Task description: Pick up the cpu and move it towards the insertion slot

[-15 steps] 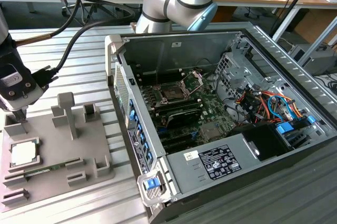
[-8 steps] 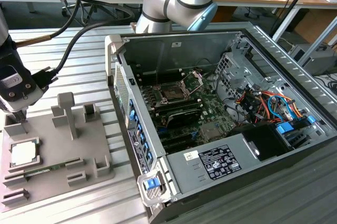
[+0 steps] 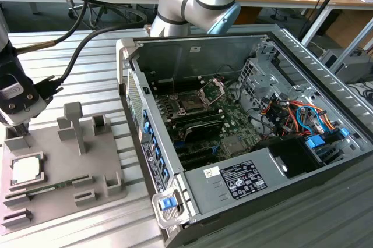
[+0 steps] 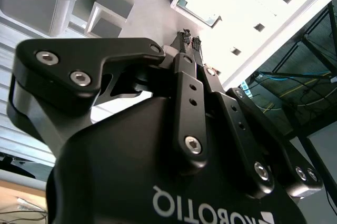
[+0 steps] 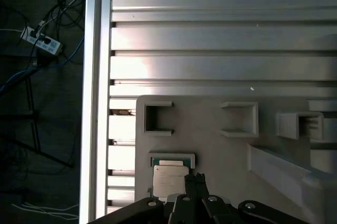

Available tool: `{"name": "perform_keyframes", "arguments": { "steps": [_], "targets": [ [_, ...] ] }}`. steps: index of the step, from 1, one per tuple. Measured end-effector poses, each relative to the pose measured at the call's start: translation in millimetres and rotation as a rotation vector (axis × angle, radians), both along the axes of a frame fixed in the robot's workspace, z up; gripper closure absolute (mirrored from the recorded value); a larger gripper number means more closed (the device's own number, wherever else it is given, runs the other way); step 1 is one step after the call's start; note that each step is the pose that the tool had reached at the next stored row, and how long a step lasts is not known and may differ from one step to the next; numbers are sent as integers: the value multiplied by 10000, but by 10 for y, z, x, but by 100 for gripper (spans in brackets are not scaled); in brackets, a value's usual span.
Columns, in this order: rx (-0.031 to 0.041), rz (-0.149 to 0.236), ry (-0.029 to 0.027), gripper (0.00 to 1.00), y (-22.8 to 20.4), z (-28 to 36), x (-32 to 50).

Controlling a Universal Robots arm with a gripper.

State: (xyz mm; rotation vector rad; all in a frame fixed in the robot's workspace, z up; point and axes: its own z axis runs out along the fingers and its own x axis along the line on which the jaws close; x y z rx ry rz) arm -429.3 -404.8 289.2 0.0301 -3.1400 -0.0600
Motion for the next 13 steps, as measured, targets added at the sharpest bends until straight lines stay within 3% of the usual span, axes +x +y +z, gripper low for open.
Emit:
{"name": "perform_keyframes", "arguments": {
  "steps": [13],
  "targets": [
    [1, 0, -2, 89, 0, -7, -30]
  ]
}}
